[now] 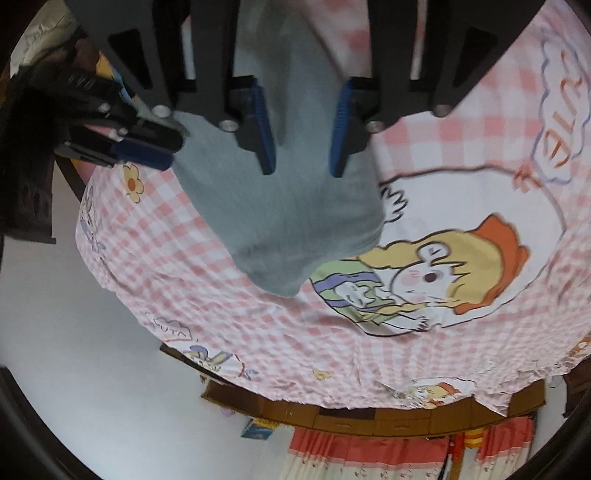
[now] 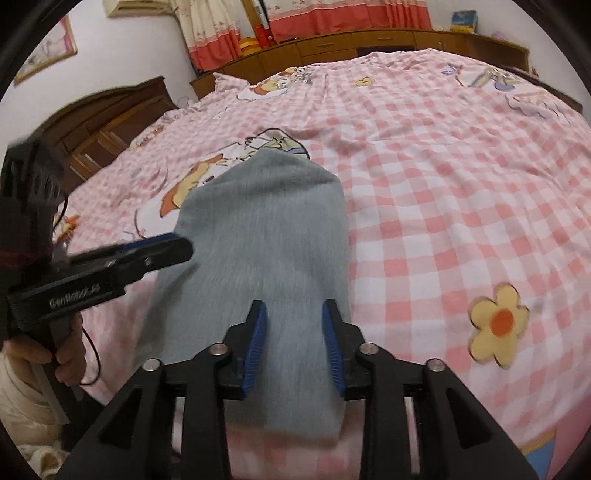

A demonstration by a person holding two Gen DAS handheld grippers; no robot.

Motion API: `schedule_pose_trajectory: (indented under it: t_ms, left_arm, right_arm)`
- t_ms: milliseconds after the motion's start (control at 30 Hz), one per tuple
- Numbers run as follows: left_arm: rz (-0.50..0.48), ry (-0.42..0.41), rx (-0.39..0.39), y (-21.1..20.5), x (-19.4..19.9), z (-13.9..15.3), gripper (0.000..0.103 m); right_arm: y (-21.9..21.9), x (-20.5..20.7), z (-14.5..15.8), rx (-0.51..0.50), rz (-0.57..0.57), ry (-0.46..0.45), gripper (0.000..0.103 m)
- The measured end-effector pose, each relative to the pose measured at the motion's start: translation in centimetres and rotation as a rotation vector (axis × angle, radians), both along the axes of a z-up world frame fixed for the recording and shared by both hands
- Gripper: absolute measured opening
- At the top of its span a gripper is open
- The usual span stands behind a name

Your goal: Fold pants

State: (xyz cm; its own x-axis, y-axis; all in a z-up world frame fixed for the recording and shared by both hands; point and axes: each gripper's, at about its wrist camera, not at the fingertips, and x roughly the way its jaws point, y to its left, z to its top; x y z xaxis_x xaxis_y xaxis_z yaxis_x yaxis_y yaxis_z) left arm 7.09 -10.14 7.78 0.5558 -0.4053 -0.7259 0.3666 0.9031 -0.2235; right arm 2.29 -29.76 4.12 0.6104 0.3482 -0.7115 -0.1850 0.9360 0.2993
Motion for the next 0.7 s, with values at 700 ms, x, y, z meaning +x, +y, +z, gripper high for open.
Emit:
schedule_pose_trajectory:
  t_ms: [700]
  left_arm:
    - [0.021,0.105,-0.116,0.5,-0.2,-4.4,0.051]
  right_arm:
    - [-0.1,2.3,-4.3,0.200,-0.077,0.063,0.060]
